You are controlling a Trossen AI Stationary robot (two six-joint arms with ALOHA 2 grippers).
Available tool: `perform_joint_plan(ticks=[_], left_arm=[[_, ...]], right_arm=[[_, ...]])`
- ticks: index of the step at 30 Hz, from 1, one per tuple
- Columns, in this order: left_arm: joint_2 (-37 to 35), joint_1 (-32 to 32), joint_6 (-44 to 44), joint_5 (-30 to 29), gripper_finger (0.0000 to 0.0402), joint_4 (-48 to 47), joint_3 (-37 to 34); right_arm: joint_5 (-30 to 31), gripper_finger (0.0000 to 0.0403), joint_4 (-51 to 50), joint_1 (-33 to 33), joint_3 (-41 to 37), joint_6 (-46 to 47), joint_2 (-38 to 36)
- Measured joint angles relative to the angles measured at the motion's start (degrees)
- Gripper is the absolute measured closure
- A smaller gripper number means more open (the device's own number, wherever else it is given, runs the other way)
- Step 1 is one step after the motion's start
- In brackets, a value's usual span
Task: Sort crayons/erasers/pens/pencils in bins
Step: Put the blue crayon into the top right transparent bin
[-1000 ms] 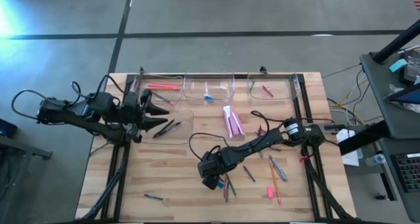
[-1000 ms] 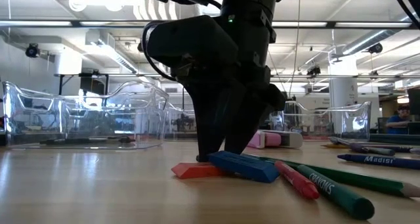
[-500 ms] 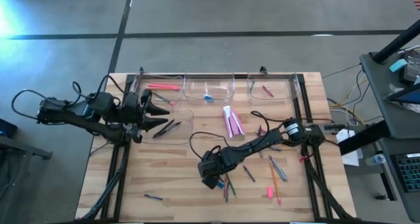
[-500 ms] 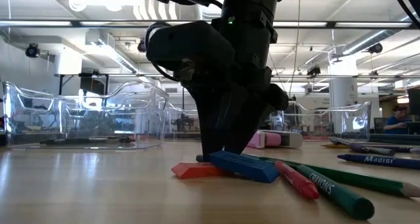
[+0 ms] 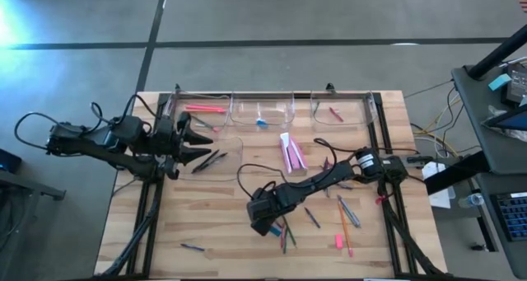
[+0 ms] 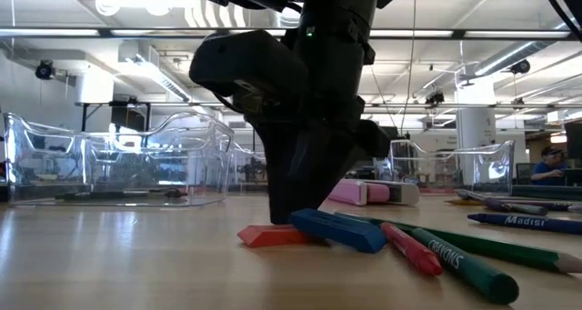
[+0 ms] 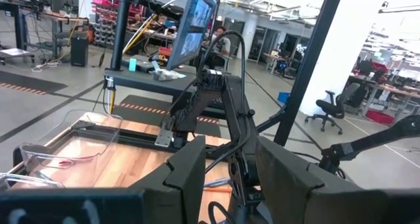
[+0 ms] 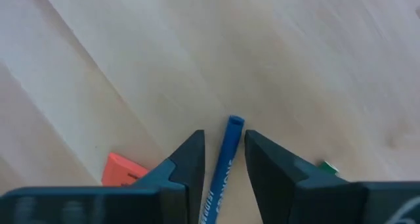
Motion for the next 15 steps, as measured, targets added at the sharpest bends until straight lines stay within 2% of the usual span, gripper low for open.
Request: perform_joint_plan(ticks=[15], left_arm=[[0.5,0.0,0.0,-0.2,0.0282,0.1,0.0]], right_arm=[[-0.6,0.0303,-4.0,-0.3,0.1,-0.8,0.0]])
